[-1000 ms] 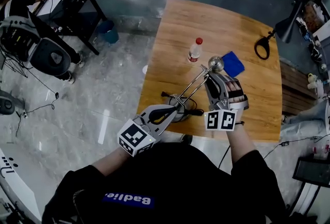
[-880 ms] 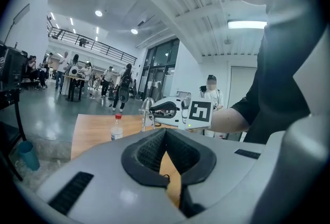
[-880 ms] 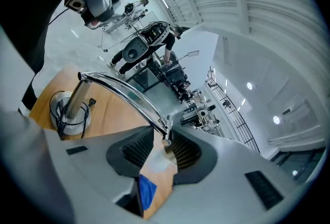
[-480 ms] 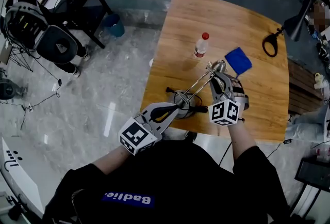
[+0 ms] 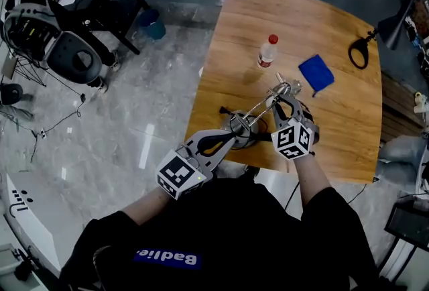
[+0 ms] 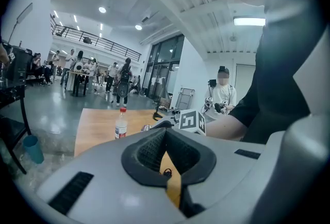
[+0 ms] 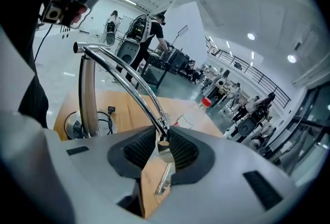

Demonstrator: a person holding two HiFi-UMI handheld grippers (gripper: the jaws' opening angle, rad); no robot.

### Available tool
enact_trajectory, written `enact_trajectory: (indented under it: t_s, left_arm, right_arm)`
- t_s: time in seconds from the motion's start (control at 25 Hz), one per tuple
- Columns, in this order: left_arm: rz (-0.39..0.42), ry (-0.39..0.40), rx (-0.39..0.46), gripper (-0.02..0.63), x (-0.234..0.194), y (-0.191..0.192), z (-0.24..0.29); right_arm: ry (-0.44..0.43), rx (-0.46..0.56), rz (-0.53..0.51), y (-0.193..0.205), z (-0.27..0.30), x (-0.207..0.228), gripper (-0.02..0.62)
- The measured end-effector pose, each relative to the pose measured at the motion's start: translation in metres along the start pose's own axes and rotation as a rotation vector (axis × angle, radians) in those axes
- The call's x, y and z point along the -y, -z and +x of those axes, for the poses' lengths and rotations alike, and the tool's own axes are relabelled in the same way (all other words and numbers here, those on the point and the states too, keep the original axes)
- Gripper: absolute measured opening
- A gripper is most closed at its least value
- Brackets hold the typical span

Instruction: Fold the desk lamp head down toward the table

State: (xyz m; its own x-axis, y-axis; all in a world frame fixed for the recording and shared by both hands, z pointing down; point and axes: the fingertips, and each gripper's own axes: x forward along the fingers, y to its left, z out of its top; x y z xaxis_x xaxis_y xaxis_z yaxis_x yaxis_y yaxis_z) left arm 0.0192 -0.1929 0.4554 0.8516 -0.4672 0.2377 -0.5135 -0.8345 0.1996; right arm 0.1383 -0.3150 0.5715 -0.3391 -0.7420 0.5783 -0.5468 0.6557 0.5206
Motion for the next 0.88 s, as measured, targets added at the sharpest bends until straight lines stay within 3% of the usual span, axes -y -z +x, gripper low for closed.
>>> enact_trajectory:
  t_s: [0.52,0.88]
  left_arm:
    - [-0.012,0.017,-0.003,0.009,0.004,0.008,0.002]
    - [-0.010,0.037,0.001,0.009,0.007,0.013,-0.001]
  right_arm:
    - [-0.092,-0.025,0.111,0.019,0.020,-0.041,0.077]
    - [-0.096,-0.027,0.139,0.023,0.024,-0.051,0.075]
